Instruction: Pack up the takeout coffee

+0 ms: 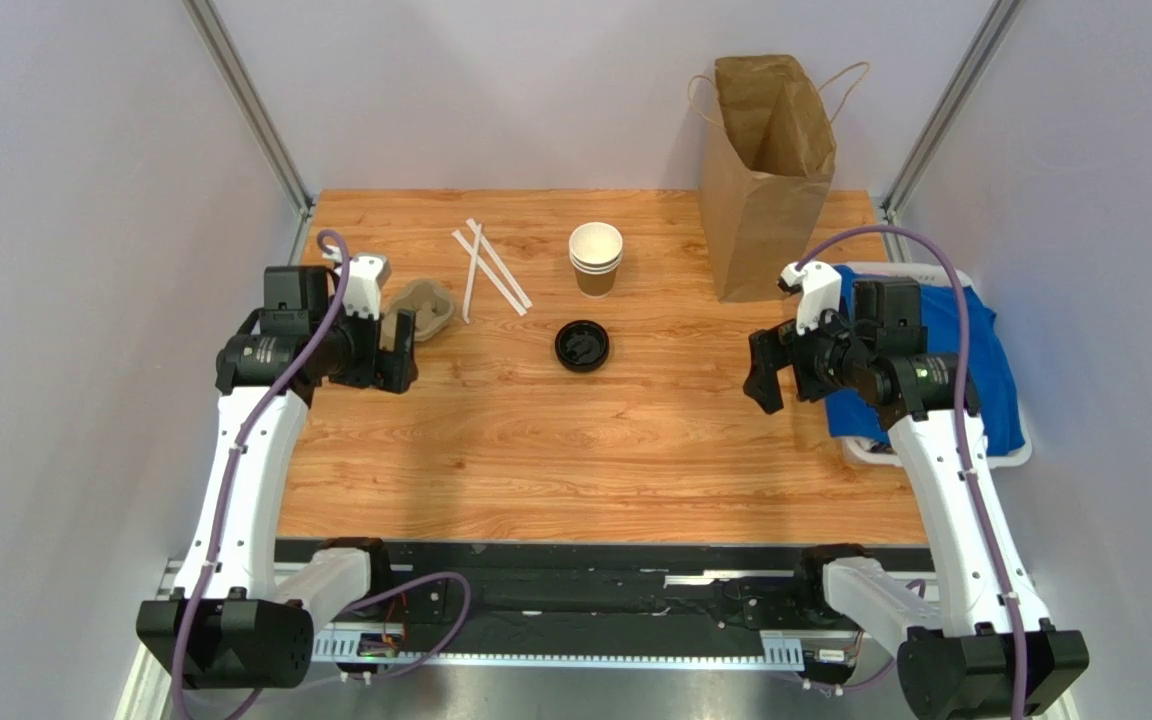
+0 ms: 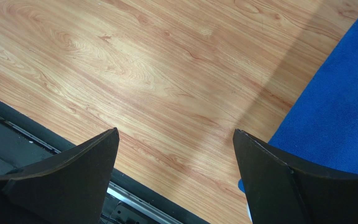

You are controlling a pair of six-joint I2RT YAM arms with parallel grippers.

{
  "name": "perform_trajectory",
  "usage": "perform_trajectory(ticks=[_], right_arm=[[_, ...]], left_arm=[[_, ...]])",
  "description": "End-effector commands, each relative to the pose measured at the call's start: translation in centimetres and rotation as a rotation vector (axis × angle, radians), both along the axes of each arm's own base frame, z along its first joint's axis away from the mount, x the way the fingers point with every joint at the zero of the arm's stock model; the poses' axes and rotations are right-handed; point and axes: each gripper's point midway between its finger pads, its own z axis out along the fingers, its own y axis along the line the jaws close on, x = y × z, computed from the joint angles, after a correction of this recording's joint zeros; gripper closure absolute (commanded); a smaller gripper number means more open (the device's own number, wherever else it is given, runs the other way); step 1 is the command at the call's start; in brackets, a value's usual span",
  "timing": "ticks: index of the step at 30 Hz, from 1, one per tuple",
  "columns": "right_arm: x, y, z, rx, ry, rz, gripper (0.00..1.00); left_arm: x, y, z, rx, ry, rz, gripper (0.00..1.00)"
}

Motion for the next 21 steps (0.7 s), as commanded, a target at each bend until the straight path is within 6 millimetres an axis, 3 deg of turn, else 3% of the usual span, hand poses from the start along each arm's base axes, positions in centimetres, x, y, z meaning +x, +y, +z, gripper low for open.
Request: perform_trajectory(ticks=[1,5,6,7,9,10,12,13,14,15,16,17,18,19,21], right_arm=[[1.1,0.6,0.0,0.015,-0.013,-0.005,0.0],[1.6,0.0,-0.4,-0.016,-0.012,-0.026,0.0],[1.7,-0.3,-0.5,-0.031,-0.012,-0.033,0.0],[1.8,-0.5,-0.7,-0.039,-0.009,-0.04,0.0],[1.8,-0.8,-1.1,-0.058,-0.006,-0.05,0.0],[1.8,-0.9,-1.2,-0.061,-0.001,-0.053,0.0],[1.8,-1.0,-1.7,-0.066,0.011,-0.058,0.0],[1.8,-1.0,-1.8,-0.065,0.016,-0.058,0.0],[1.9,-1.0,-2.2,-0.066,0.031,-0.06,0.0],[1.8,-1.1,-2.6,-0.067,0.043,-0.067,0.0],[1.8,-1.0,-2.8,-0.064,0.058,-0.074,0.0],[1.9,-1.1,-3.3,-0.064,0.079,-0.081,0.0],[1.9,-1.2,-3.6,-0.07,0.088,-0.091,0.0],[2.0,-1.1,-3.7,-0.06,0.093,-0.107,0.0],[2.3,-1.2,-3.9,-0.056,0.093,-0.126,0.0]], left_arm=[[1.5,0.0,1.4,0.005,-0.046,-0.01,0.01],[4.8,0.2,2.5,0.018,-0.037,0.018,0.01],[5.5,-0.5,2.9,0.024,-0.045,-0.005,0.01],[6.7,-1.0,4.6,0.02,-0.088,-0.009,0.01],[8.7,-1.7,4.7,0.02,-0.079,-0.018,0.01],[9.8,-2.9,6.8,0.017,-0.131,-0.045,0.01],[12.2,-4.1,6.6,0.025,-0.117,-0.059,0.01],[13.4,-5.5,8.8,0.019,-0.176,-0.079,0.01],[15.2,-6.0,7.6,0.03,-0.145,-0.069,0.01],[16.2,-6.7,7.9,0.023,-0.15,-0.069,0.01],[17.4,-8.0,10.0,0.002,-0.199,-0.072,0.03],[19.1,-8.9,8.3,-0.007,-0.157,-0.068,0.04],[20.2,-9.9,10.4,-0.032,-0.206,-0.075,0.09],[21.4,-11.5,8.3,-0.028,-0.158,-0.096,0.1],[22.9,-12.9,8.0,-0.031,-0.166,-0.094,0.14]])
